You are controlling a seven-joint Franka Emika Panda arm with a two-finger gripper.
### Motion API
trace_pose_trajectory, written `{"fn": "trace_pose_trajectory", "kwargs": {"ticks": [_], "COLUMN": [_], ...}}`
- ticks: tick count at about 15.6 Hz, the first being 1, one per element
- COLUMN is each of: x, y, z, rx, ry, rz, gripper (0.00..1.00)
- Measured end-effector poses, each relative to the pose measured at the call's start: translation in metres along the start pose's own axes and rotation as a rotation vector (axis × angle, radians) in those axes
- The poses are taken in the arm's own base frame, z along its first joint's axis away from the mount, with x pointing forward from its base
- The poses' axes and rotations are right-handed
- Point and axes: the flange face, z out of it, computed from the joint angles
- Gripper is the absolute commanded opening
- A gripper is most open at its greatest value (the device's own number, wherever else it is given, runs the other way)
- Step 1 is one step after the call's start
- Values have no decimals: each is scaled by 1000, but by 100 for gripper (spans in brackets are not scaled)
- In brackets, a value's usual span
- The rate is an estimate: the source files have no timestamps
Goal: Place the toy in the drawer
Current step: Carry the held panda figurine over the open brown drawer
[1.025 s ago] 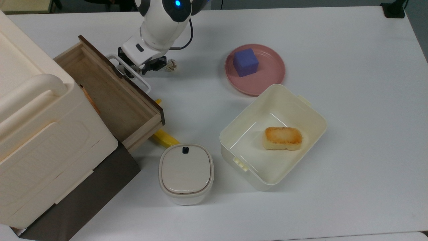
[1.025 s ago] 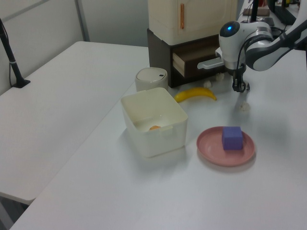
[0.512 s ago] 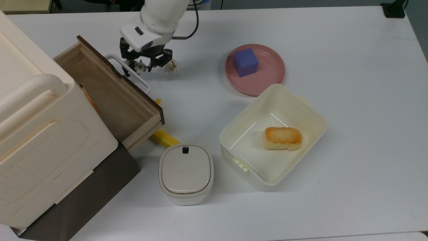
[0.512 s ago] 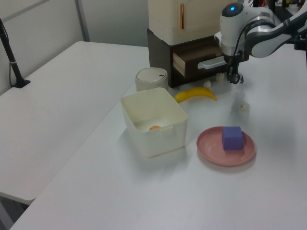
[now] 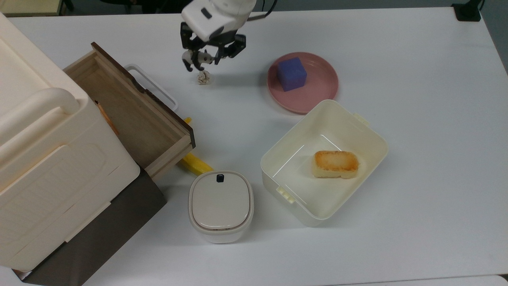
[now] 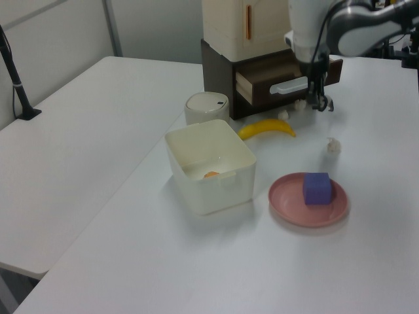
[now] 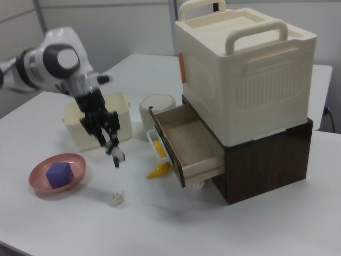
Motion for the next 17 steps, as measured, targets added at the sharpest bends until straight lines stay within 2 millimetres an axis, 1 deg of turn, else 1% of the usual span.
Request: {"fn": "trace_pose_trajectory", "kwargs": {"ticks": [2, 3, 5, 7, 10, 12, 15, 17], "x": [5, 7, 11, 13, 11, 10, 11, 16], "y": [14, 24, 51, 84, 138, 169, 209, 225], "z": [-36, -49, -65, -70, -71, -74, -77, -75], "rx": [65, 90, 136, 190, 244, 277, 294, 294], "ry": [34, 50, 75, 86, 98, 127, 208, 263], "rz": [50, 76, 136, 208, 307, 371, 452, 487], "gripper": [0, 0, 0, 0, 0, 0, 0, 0]}}
